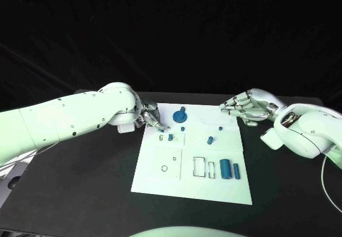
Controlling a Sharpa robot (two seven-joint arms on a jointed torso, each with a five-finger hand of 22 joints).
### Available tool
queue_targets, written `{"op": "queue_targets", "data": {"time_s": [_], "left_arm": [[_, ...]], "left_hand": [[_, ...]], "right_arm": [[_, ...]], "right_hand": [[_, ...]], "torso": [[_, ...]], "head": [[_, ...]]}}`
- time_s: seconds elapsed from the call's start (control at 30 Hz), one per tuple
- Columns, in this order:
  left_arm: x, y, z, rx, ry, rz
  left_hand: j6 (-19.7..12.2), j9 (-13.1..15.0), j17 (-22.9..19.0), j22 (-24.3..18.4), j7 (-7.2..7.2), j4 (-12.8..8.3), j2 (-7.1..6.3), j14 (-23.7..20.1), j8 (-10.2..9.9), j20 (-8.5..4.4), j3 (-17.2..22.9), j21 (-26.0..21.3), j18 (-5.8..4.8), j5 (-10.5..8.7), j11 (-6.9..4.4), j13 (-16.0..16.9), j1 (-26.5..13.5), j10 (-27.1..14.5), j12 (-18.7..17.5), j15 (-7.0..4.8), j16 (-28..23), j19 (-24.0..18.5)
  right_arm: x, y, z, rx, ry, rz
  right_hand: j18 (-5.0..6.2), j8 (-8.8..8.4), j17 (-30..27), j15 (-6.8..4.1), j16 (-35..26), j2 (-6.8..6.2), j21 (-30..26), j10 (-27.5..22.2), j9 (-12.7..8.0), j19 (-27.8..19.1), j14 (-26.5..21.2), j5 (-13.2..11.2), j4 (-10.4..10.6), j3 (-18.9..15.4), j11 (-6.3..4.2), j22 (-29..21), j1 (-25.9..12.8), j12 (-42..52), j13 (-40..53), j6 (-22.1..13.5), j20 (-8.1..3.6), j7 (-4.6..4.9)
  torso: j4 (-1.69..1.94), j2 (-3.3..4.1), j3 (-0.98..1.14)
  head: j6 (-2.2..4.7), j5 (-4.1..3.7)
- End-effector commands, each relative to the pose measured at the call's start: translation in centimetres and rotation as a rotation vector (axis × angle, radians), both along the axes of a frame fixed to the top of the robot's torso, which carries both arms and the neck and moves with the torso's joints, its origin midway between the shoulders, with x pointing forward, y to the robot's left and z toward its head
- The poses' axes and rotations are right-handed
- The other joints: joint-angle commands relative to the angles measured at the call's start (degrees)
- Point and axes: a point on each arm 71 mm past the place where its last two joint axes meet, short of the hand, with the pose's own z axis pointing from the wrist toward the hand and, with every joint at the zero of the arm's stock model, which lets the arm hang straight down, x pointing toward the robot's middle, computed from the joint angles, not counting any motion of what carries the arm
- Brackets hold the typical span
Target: Assemble the parts on the task board
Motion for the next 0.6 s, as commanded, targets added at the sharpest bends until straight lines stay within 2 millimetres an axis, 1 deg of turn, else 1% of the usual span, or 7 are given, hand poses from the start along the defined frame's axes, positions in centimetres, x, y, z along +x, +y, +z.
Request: {"op": "queue_targets", "data": {"time_s": [0.03, 0.33, 0.5, 0.6], "left_arm": [[-0.1, -0.2, 0.0, 0.021, -0.064, -0.026], [-0.6, -0.1, -0.9, 0.059, -0.050, -0.051], [-0.8, -0.2, -1.4, 0.090, -0.041, -0.064], [-0.8, -0.3, -1.7, 0.097, -0.042, -0.058]], "left_hand": [[0.3, 0.0, 15.1, 4.2, -0.18, -8.8, -0.03, 6.0, 0.3, 0.04, 9.2, 0.3, -0.83, 0.37, -0.04, 0.0, -0.5, 0.2, 0.3, -0.21, 0.1, 1.2], [0.3, 0.1, 15.1, 4.3, -0.20, -8.8, -0.08, 6.0, 0.3, 0.03, 9.2, 0.3, -0.84, 0.41, -0.06, 0.1, -0.5, 0.3, 0.4, -0.21, 0.1, 1.2], [0.3, 0.1, 15.1, 4.4, -0.21, -8.9, -0.12, 6.0, 0.3, 0.03, 9.3, 0.4, -0.86, 0.43, -0.07, 0.2, -0.6, 0.4, 0.5, -0.22, 0.1, 1.2], [0.4, 0.1, 15.1, 4.3, -0.22, -8.9, -0.13, 6.0, 0.3, 0.03, 9.3, 0.4, -0.86, 0.45, -0.08, 0.1, -0.6, 0.4, 0.5, -0.23, 0.1, 1.2]], "right_arm": [[-0.1, 0.2, 0.0, 0.000, -0.007, 0.017], [-0.1, 0.2, -0.1, 0.003, -0.010, 0.016], [-0.1, 0.2, -0.1, 0.004, -0.012, 0.014], [-0.1, 0.1, 0.0, 0.005, -0.018, 0.009]], "right_hand": [[0.63, 0.21, 5.0, -0.44, -0.4, -0.33, -0.3, -0.3, -0.1, -0.5, 3.9, 0.4, -0.1, 0.3, 0.01, -0.1, -0.1, -0.2, -0.1, -0.1, -0.09, -0.02], [0.66, 0.20, 4.9, -0.44, -0.5, -0.32, -0.4, -0.3, -0.1, -0.6, 3.8, 0.4, 0.0, 0.3, 0.01, -0.3, -0.1, -0.2, -0.1, -0.1, -0.09, -0.02], [0.69, 0.19, 4.6, -0.44, -0.7, -0.30, -0.5, -0.4, -0.1, -0.6, 3.8, 0.4, 0.0, 0.4, 0.01, -0.4, -0.1, -0.3, -0.2, -0.2, -0.09, -0.02], [0.81, 0.19, 4.1, -0.43, -1.0, -0.27, -0.8, -0.7, -0.1, -0.9, 3.7, 0.4, 0.0, 0.4, 0.01, -1.1, -0.1, -0.7, -0.5, -0.2, -0.09, -0.01]], "torso": [[-0.13, -0.01, -0.04], [-0.14, 0.04, 0.02], [-0.11, 0.09, -0.03], [-0.07, 0.10, -0.02]], "head": [[0.10, 0.08], [0.10, 0.13], [-0.01, 0.12], [0.00, 0.05]]}}
